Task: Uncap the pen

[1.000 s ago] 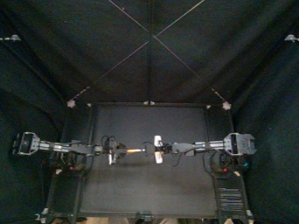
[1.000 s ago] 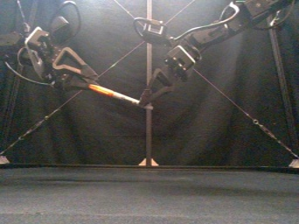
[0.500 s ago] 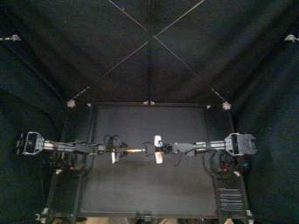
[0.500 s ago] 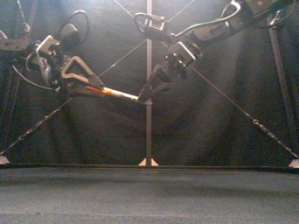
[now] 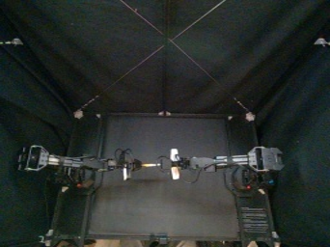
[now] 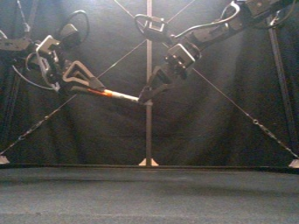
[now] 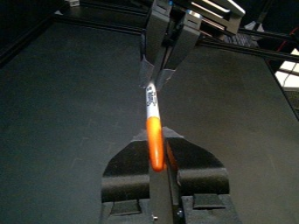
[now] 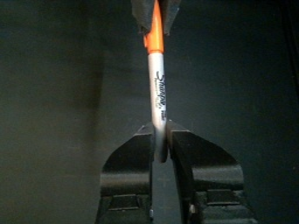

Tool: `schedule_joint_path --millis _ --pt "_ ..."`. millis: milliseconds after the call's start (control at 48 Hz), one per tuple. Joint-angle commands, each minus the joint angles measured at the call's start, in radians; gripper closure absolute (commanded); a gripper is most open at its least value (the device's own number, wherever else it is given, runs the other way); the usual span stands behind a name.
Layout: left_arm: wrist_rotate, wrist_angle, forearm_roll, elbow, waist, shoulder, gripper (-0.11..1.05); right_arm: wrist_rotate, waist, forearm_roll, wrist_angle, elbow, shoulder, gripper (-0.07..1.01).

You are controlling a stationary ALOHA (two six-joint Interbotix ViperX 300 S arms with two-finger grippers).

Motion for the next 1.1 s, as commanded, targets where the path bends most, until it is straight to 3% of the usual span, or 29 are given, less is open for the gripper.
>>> schedule_joint_path --millis 21,333,688,1104 --pt "0.0015 -0.011 -0.002 -0.011 0.003 -0.012 0.65 0.003 -0.003 0.0 -0.009 0.002 -0.052 0.48" --pt "-0.0015 -0.009 -0.003 0.025 0.003 -0.064 0.65 0.008 -0.008 0.009 -0.014 0.064 -0.112 0.49" --pt "-0.0031 -0.009 -0.002 0.071 0.003 -0.156 0.65 0.009 -0.028 0.044 -0.06 0.14 -0.176 0.49" --pt "-0.0031 0.011 -0.002 0.112 -0.003 -0.227 0.65 0.009 -0.035 0.046 -0.112 0.209 -0.244 0.49"
